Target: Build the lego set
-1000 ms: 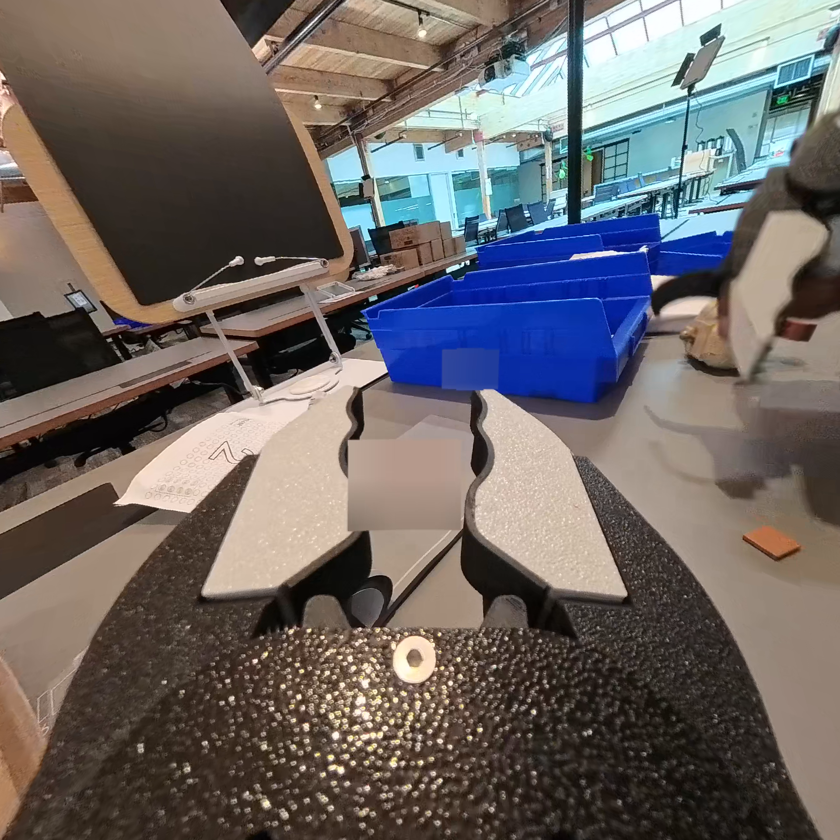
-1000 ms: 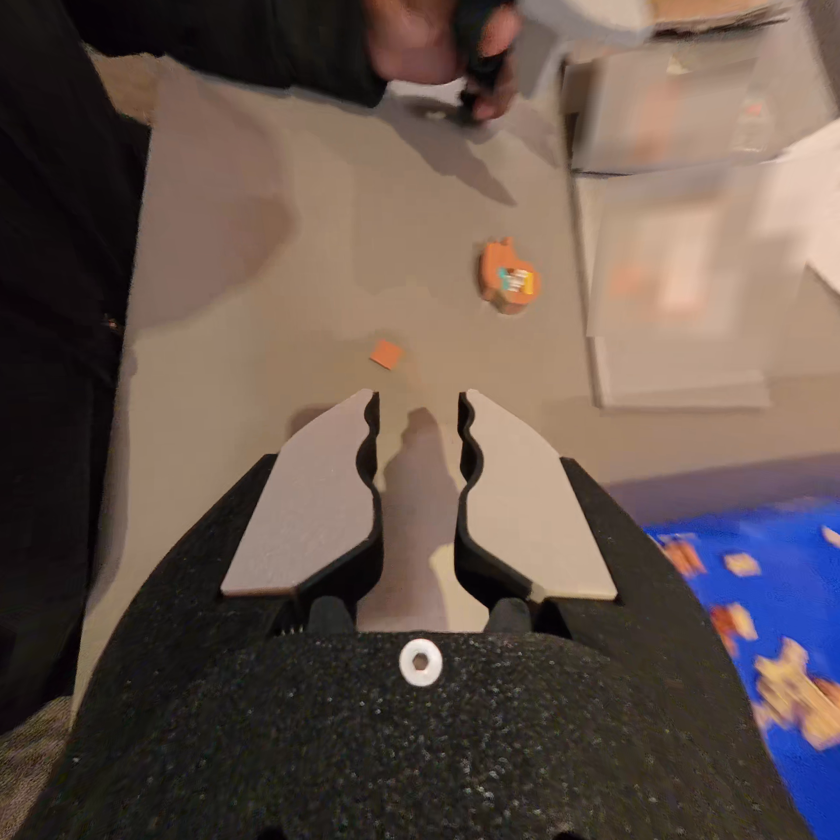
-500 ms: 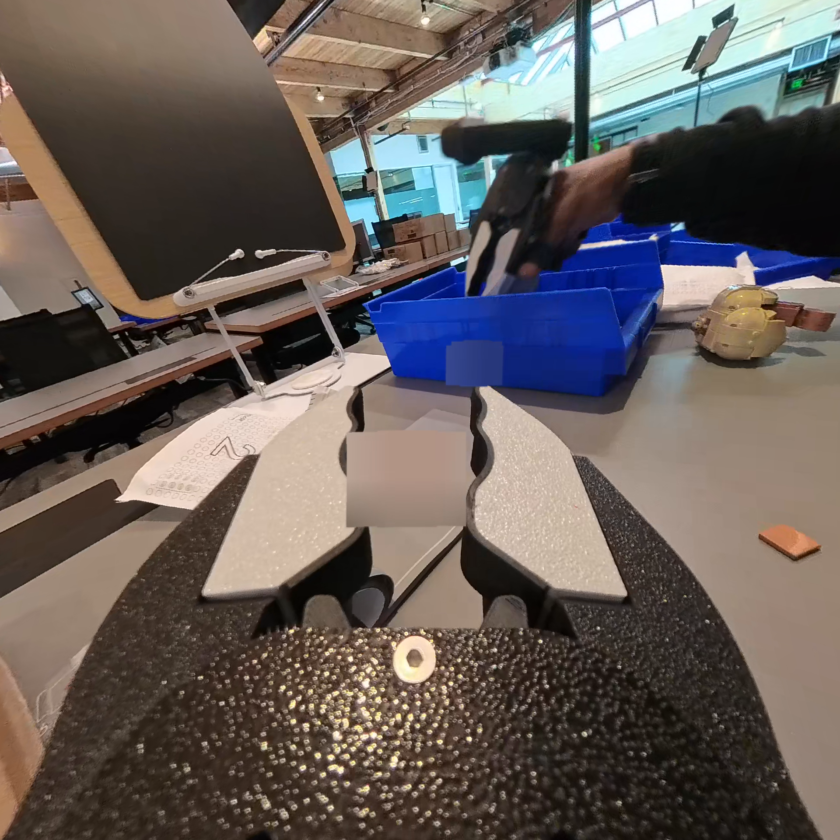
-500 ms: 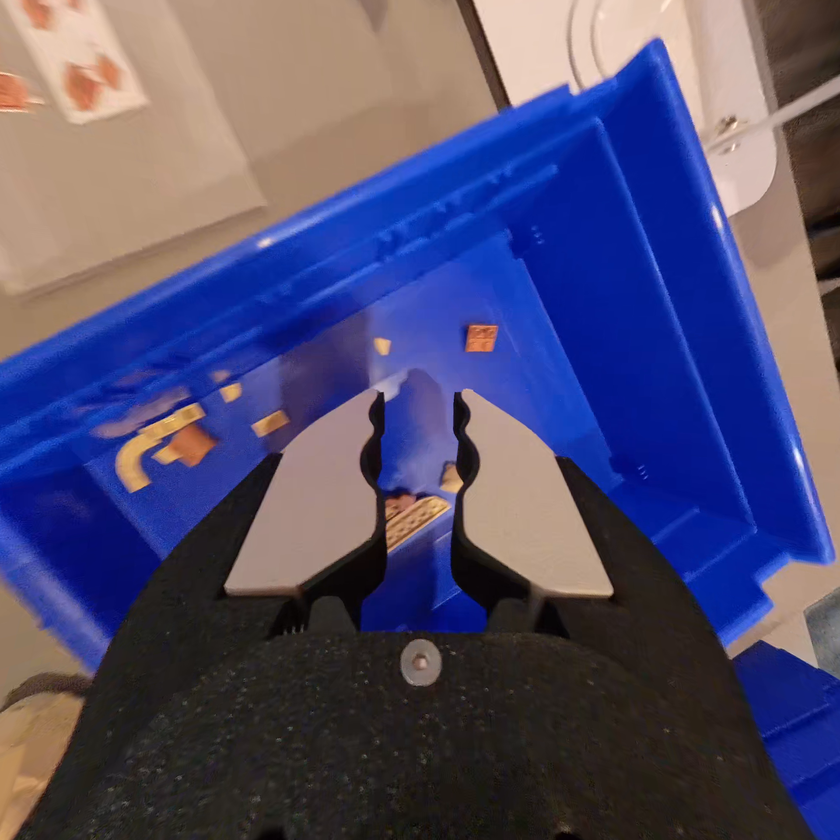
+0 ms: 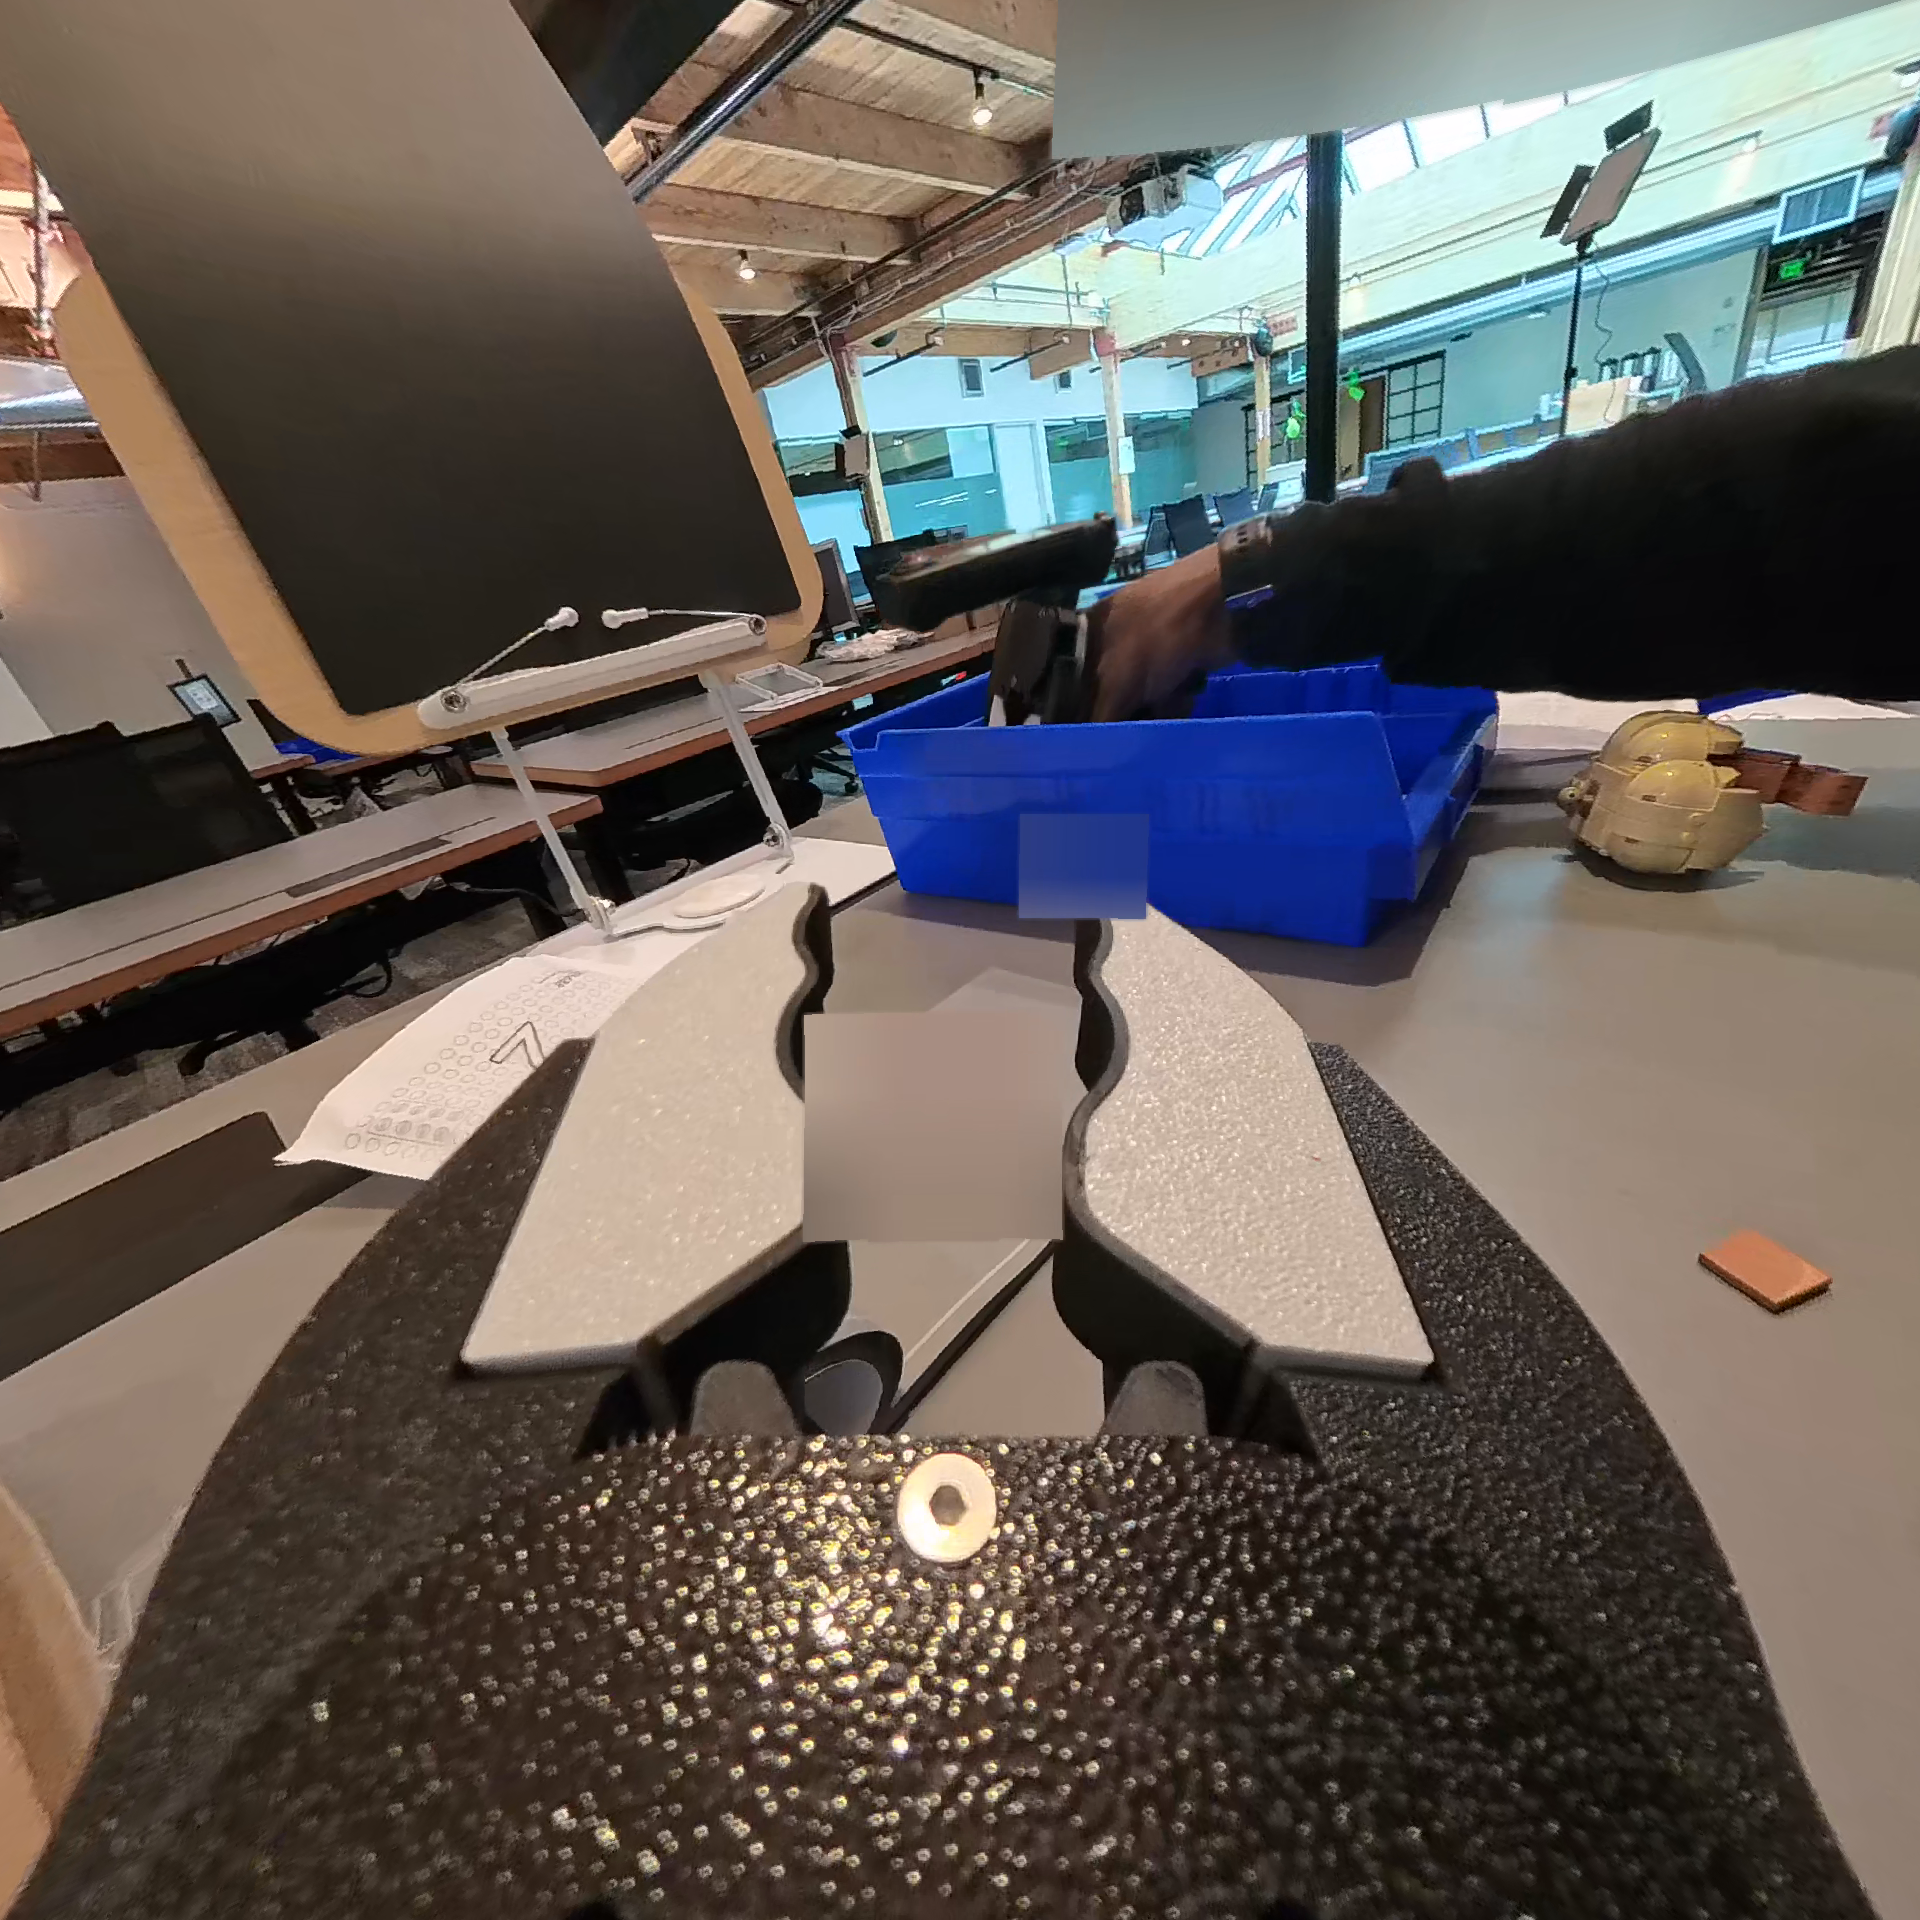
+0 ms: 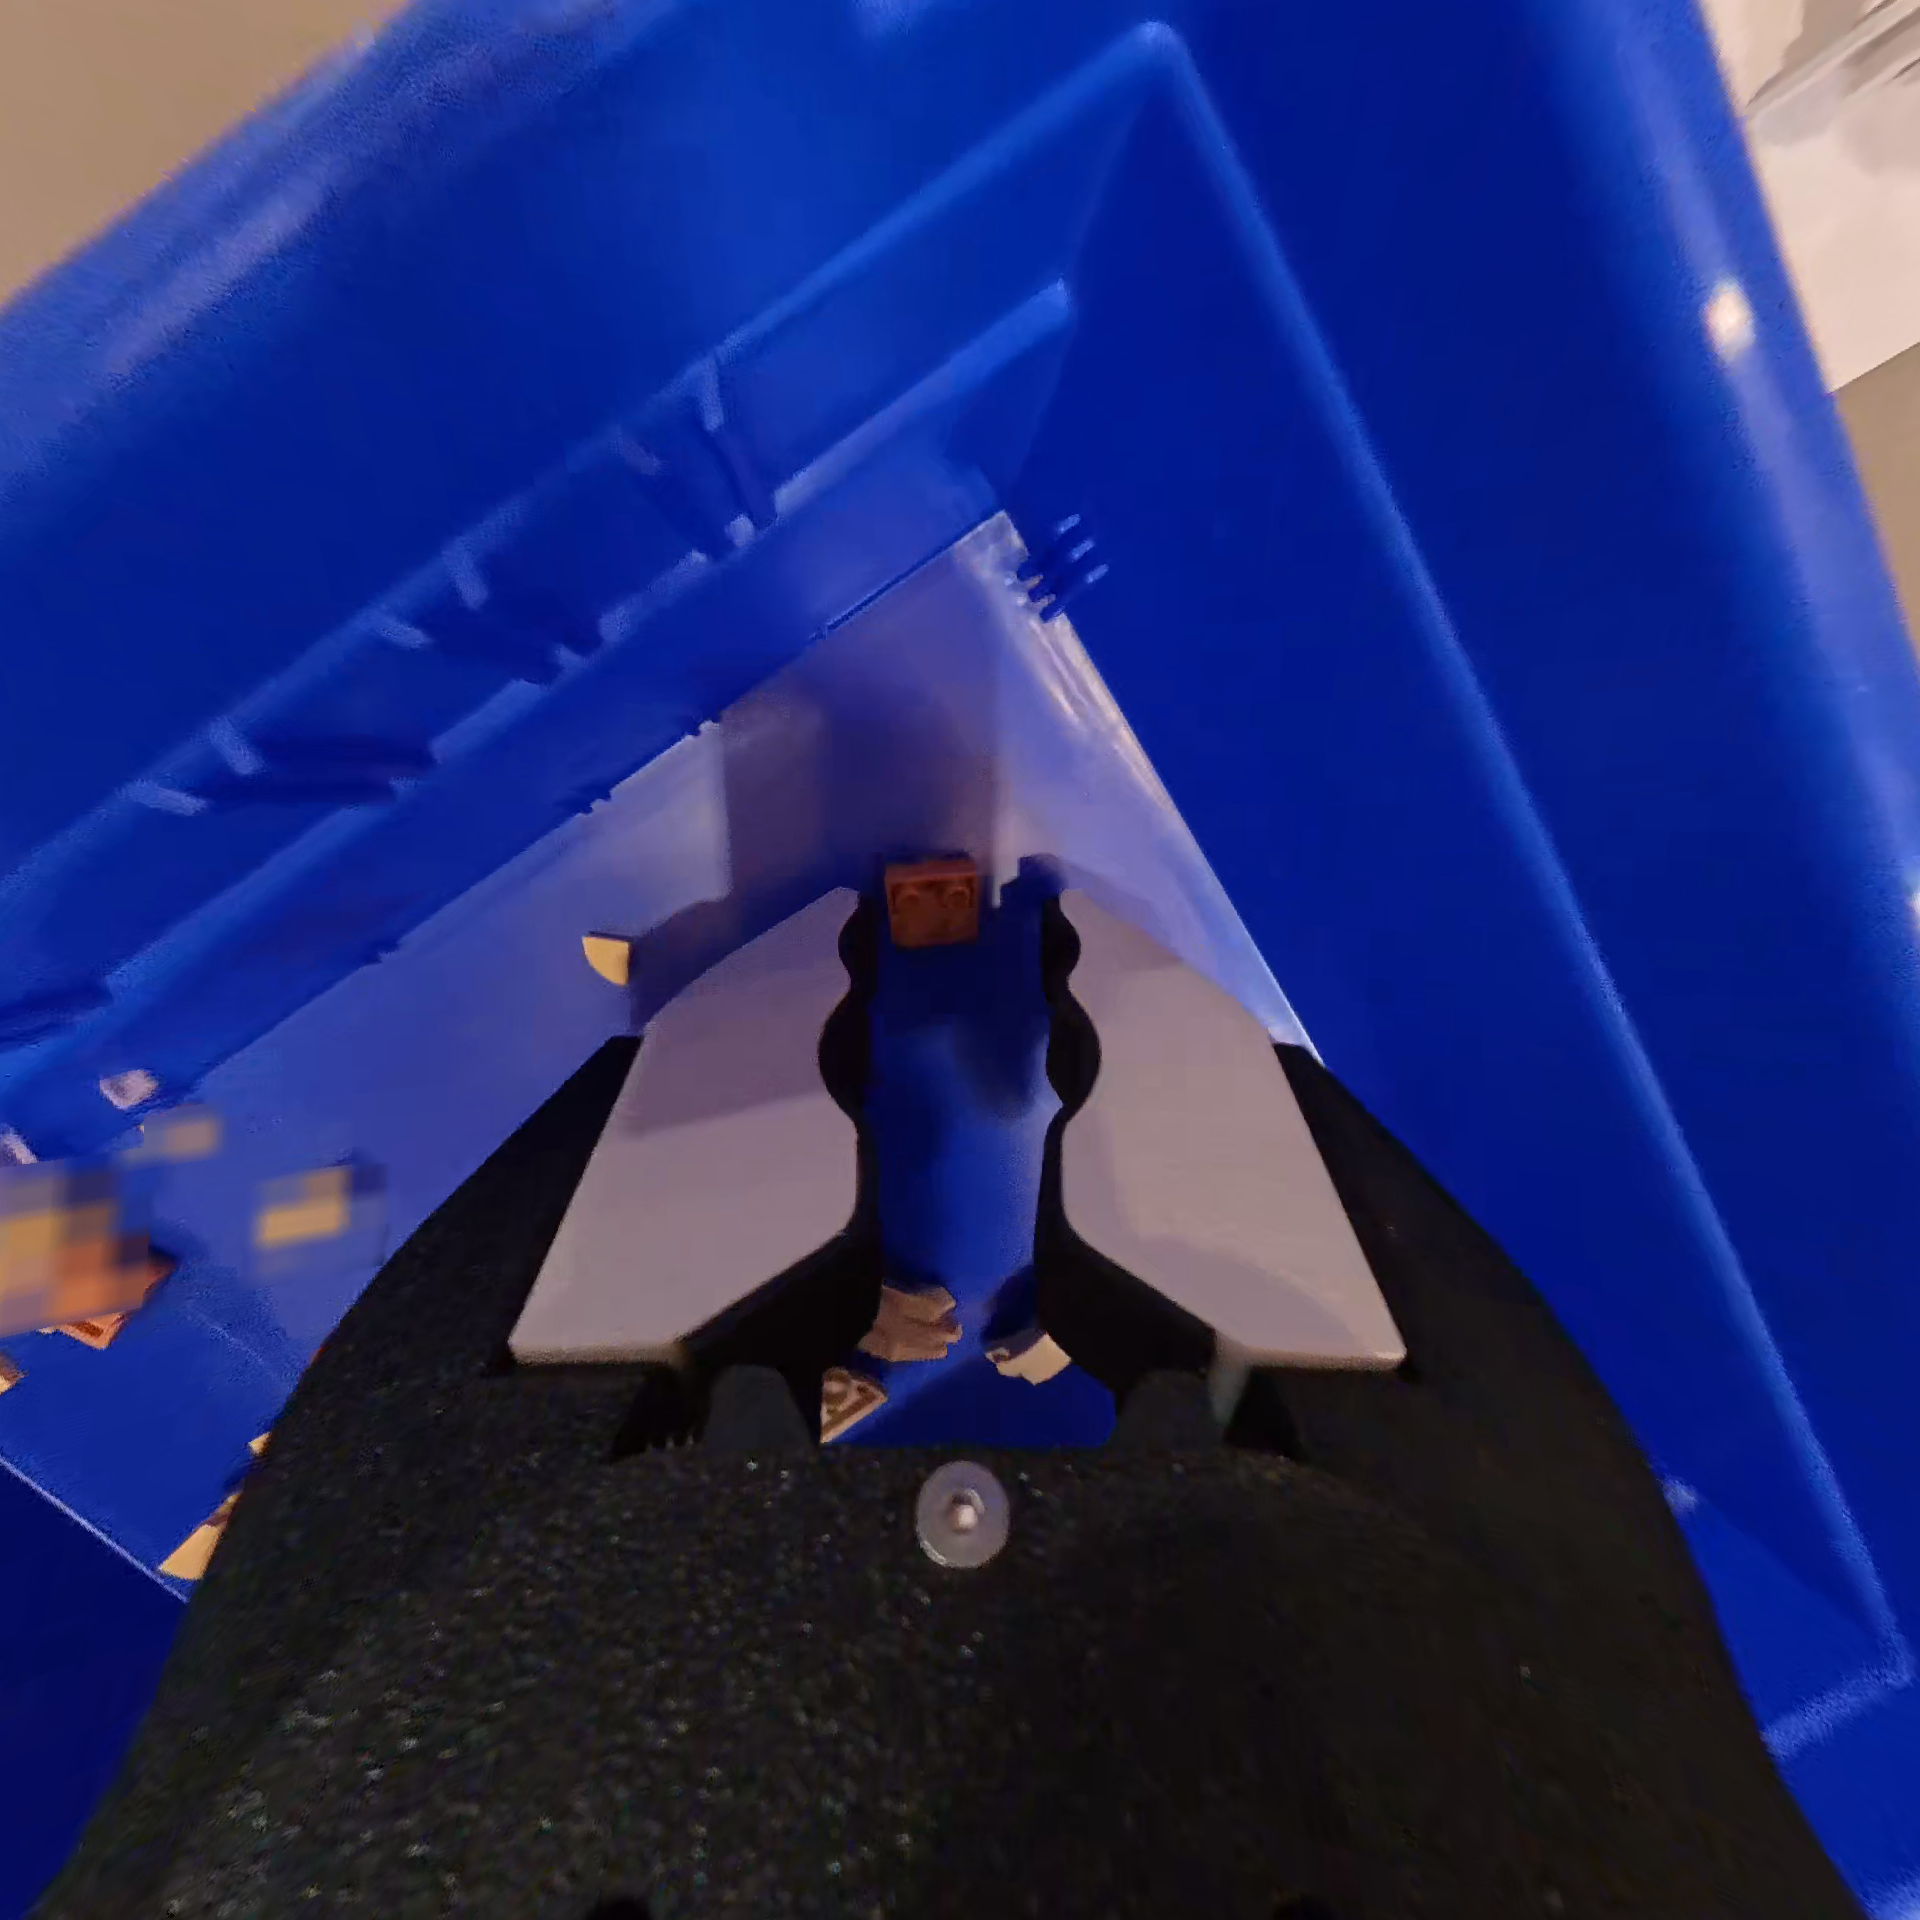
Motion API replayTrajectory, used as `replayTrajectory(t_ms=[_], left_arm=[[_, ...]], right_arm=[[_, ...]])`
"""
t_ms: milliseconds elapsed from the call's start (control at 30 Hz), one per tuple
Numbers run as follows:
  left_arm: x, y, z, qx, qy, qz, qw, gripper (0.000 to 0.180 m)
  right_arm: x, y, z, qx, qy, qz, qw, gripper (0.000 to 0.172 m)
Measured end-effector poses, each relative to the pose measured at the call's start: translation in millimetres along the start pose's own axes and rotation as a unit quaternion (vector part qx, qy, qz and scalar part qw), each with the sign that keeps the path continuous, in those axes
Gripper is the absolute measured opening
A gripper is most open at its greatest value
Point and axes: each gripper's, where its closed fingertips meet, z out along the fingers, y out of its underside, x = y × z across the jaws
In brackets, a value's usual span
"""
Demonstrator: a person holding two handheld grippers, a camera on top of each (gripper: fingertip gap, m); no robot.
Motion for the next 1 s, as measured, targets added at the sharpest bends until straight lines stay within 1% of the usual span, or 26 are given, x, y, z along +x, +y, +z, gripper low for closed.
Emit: replayTrajectory(t_ms=[100, 267, 500, 600, 667, 733, 800, 867, 933, 1000], left_arm=[[-1, -2, -1, 0.003, -0.003, 0.001, 1.000, 0.044], [-6, -5, -4, 0.007, -0.012, 0.000, 1.000, 0.044], [-6, -11, -6, 0.015, -0.014, 0.003, 1.000, 0.044], [-5, -13, -6, 0.017, -0.015, 0.005, 1.000, 0.044], [-6, -14, -7, 0.018, -0.017, 0.008, 1.000, 0.043], [-6, -15, -8, 0.020, -0.020, 0.010, 1.000, 0.043], [-5, -16, -7, 0.021, -0.019, 0.009, 1.000, 0.043], [-3, -16, -6, 0.022, -0.015, 0.008, 1.000, 0.043], [1, -16, -5, 0.021, -0.011, 0.013, 1.000, 0.043], [4, -17, -5, 0.020, -0.008, 0.023, 1.000, 0.043]], right_arm=[[-3, -4, 2, 0.008, -0.014, 0.011, 1.000, 0.017], [-13, -7, -8, 0.024, 0.003, -0.001, 1.000, 0.017], [-49, -8, -51, 0.092, -0.006, 0.007, 0.996, 0.017], [-74, -8, -88, 0.156, -0.018, 0.014, 0.987, 0.017], [-104, -13, -127, 0.229, -0.044, 0.012, 0.972, 0.016], [-146, -18, -169, 0.302, -0.074, -0.011, 0.950, 0.016], [-190, -22, -202, 0.367, -0.094, -0.042, 0.924, 0.016], [-229, -28, -218, 0.423, -0.118, -0.050, 0.897, 0.016], [-258, -32, -223, 0.469, -0.155, -0.043, 0.869, 0.016], [-279, -35, -224, 0.503, -0.192, -0.035, 0.842, 0.016]])
